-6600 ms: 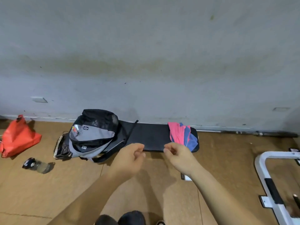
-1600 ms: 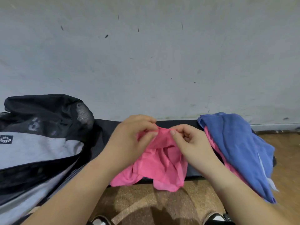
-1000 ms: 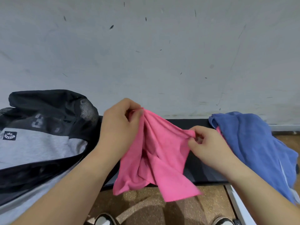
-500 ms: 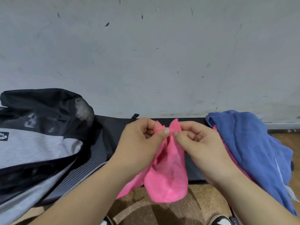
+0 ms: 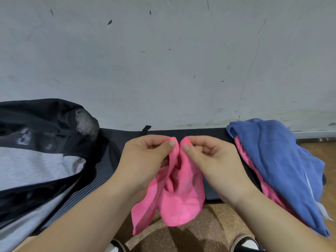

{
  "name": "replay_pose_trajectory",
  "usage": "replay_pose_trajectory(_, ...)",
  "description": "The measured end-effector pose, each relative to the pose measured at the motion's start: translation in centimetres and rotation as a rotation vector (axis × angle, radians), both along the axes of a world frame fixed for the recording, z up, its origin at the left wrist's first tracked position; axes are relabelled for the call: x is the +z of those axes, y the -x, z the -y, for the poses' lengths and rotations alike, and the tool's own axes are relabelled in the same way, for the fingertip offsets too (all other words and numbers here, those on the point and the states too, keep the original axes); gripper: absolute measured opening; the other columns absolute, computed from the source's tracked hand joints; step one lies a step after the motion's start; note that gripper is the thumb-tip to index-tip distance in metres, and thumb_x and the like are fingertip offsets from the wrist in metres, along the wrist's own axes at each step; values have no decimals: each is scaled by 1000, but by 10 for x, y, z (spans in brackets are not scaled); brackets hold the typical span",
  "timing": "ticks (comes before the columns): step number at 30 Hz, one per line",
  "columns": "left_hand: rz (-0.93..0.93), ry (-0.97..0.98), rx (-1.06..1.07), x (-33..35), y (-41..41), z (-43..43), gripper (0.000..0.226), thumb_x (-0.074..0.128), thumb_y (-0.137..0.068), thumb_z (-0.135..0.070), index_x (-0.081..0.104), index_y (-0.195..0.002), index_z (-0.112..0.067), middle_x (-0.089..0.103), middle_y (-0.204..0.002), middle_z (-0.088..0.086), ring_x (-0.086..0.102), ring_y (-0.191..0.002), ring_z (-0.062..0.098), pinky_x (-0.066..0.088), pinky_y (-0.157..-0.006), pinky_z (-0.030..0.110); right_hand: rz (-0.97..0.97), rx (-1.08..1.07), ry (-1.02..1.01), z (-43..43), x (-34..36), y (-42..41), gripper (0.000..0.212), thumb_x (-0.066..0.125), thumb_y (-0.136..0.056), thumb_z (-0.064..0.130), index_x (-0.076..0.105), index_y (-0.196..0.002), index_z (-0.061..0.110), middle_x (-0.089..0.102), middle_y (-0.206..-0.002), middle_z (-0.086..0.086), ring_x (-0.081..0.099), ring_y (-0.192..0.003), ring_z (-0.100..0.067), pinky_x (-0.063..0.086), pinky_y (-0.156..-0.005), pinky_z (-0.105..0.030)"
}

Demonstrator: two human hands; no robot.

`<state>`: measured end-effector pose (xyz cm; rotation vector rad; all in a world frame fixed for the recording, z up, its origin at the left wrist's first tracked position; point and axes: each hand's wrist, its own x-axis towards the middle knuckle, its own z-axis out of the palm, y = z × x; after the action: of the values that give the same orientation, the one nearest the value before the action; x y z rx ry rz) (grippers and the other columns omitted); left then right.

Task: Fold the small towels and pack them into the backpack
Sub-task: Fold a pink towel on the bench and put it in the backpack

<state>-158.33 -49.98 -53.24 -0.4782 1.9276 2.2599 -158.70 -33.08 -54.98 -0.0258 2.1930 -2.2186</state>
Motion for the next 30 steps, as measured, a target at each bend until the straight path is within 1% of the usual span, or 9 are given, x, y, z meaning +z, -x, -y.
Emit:
replay_pose_trajectory(2,10,-3,7,-2,-1,-2,5,79,-91,-9,84,-91,-8,80,-91,23,79,-90,40,63,-89,57,-15,29,5,3,-1,-2,13,74,-94,8,83,-99,17,81,-88,-7,78,-87,-21,62,-82,-33)
replay_pose_trajectory(5,4,-18,-7,-6,-3,-5,9,77,-93,-10,84,-89,-6,80,-91,24,79,-91,41,62,-92,54,-73,44,-36,6,-1,-5,16,73,-94,6,83,-99,18,82,-89,0,76,-85,-11,58,-78,-22)
replay_pose_trajectory(11,-9,-78,-116,-5,-9,-8,21,60,-104,-6,80,-105,0,80,-99,23,79,-98,36,64,-88,38,-200,-80,-192,6,-3,-7,17,79,-89,9,84,-97,23,79,-90,2,74,-89,-14,59,-83,-27)
replay_pose_trajectory(16,-2,-60,-113,-6,-9,-5,23,58,-105,-7,81,-106,-3,80,-102,23,77,-104,37,60,-99,46,-298,-39,-281,10,-5,-10,17,79,-89,8,85,-98,21,72,-86,2,70,-86,-11,52,-77,-16)
replay_pose_trajectory(19,-1,-61,-124,-3,-8,0,23,60,-105,-10,83,-103,-6,79,-93,16,77,-96,30,60,-96,41,-241,35,-244,11,0,-12,25,72,-93,4,84,-102,25,68,-91,-2,67,-88,-6,49,-79,-13)
replay_pose_trajectory(22,-75,49,-121,-1,-7,6,14,74,-96,-21,85,-94,-13,75,-79,6,70,-78,17,60,-84,34,-114,162,-153,9,3,-11,39,56,-93,6,84,-105,30,65,-99,-2,64,-92,-7,47,-81,-20)
replay_pose_trajectory(25,-155,181,-128,1,-7,14,7,79,-92,-18,85,-93,-14,83,-89,4,79,-88,20,63,-86,35,62,327,48,4,6,-9,49,45,-93,-9,80,-114,18,65,-117,-19,65,-97,-24,56,-76,-36)
replay_pose_trajectory(27,-167,207,-145,4,-9,19,9,75,-95,-12,84,-95,-14,83,-91,6,79,-92,22,63,-86,34,107,345,105,1,9,-9,52,42,-97,-17,75,-122,14,73,-117,-17,71,-97,-24,60,-74,-36)
replay_pose_trajectory(30,-221,265,-163,7,-13,23,16,71,-98,-12,84,-92,-20,82,-90,3,75,-87,16,60,-88,38,84,290,136,-4,9,-9,42,49,-101,-13,69,-127,12,73,-110,-13,75,-90,-19,62,-68,-30)
